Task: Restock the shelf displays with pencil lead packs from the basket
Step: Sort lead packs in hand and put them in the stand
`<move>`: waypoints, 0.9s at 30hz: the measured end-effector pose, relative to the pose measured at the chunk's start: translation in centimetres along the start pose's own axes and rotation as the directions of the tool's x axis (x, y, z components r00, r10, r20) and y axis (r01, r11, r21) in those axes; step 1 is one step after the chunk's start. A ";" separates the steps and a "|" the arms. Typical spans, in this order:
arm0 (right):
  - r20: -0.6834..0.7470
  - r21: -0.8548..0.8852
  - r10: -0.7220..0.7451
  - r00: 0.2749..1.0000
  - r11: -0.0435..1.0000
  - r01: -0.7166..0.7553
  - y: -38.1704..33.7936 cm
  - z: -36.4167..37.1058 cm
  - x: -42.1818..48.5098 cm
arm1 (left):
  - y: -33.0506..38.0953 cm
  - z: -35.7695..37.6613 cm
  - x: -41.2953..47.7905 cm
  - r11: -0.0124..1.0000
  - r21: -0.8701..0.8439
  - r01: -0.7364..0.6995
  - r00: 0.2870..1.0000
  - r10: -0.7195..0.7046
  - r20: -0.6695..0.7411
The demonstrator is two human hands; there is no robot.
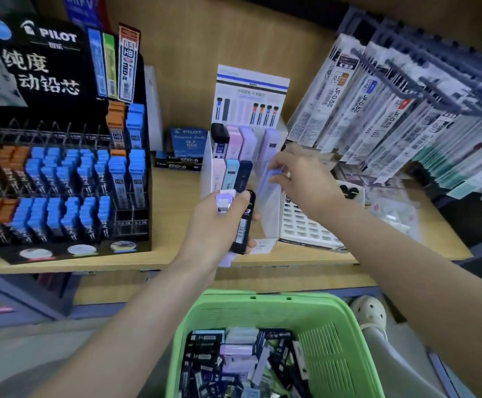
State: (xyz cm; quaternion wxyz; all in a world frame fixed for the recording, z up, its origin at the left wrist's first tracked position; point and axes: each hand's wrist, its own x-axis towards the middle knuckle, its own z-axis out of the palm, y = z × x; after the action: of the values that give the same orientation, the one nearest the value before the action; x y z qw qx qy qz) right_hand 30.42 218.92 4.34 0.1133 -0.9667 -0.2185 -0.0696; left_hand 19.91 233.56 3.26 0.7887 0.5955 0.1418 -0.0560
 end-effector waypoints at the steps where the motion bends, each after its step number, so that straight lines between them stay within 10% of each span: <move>1: -0.008 -0.005 0.002 1.000 1.000 -0.002 0.1 0.1 0.1 | 0.1 0.0 0.1 1.000 -0.007 -0.004 1.000 0.004 -0.002; 14: -0.124 -0.074 0.036 0.992 0.996 -0.046 -0.4 1.0 -0.3 | 0.7 -0.5 0.2 1.000 -0.025 0.000 1.000 0.000 -0.016; 21: 0.079 0.563 0.157 0.984 0.808 -0.174 -4.5 -0.5 -3.3 | 0.6 -0.7 0.1 0.999 0.051 -0.009 1.000 0.008 0.003; 27: 0.242 0.773 0.191 0.951 0.554 -0.308 -4.1 -2.1 -5.2 | 0.2 -0.1 -0.4 0.995 0.094 0.027 0.992 -0.038 0.120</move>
State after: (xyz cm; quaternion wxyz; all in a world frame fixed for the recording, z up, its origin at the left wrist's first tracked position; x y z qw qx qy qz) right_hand 23.79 219.91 6.14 0.5306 -0.8344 -0.0939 0.1159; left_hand 19.57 233.70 3.53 0.7667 0.6242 0.1003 -0.1114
